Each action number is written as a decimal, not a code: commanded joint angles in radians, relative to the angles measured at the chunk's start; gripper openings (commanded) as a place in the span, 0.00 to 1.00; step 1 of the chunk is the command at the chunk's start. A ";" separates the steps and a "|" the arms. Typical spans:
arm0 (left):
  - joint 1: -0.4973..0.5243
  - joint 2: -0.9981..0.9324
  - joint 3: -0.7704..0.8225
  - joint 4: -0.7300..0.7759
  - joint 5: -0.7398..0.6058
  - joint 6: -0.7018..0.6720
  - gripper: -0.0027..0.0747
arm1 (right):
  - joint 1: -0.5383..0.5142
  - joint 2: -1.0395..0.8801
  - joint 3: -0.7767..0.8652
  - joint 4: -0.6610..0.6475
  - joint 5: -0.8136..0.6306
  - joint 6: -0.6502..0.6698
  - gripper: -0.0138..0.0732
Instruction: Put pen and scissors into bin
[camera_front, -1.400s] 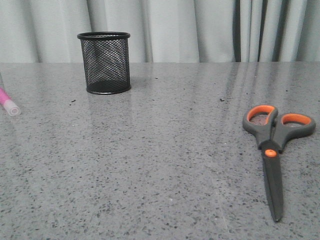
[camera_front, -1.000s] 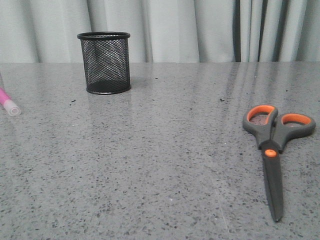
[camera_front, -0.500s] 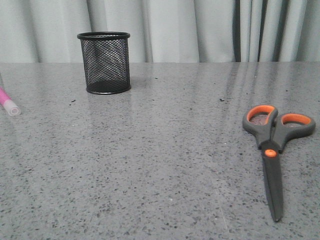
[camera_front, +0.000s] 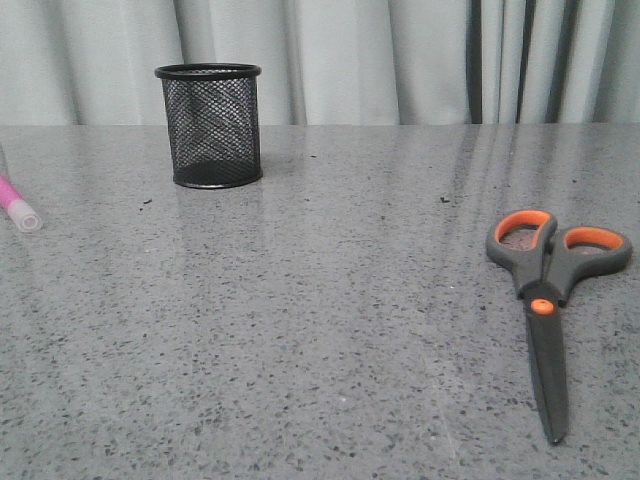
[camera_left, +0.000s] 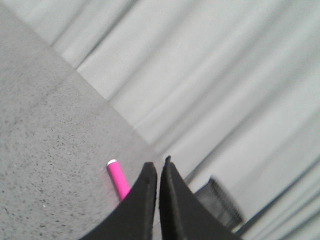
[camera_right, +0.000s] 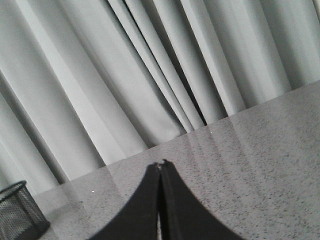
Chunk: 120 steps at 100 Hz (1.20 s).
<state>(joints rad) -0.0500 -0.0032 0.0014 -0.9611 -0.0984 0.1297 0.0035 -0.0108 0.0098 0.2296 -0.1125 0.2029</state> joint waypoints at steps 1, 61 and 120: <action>0.004 -0.032 0.044 -0.197 -0.076 -0.008 0.01 | -0.006 -0.018 0.001 0.001 -0.083 0.038 0.08; 0.000 0.619 -0.504 0.285 0.474 -0.001 0.40 | -0.006 0.379 -0.413 -0.077 0.368 0.018 0.69; 0.002 1.444 -1.090 0.744 0.800 -0.443 0.39 | -0.006 0.398 -0.429 -0.067 0.475 0.018 0.69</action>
<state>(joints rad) -0.0500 1.4172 -1.0199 -0.2768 0.7004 -0.2192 0.0035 0.3725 -0.3827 0.1620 0.4178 0.2314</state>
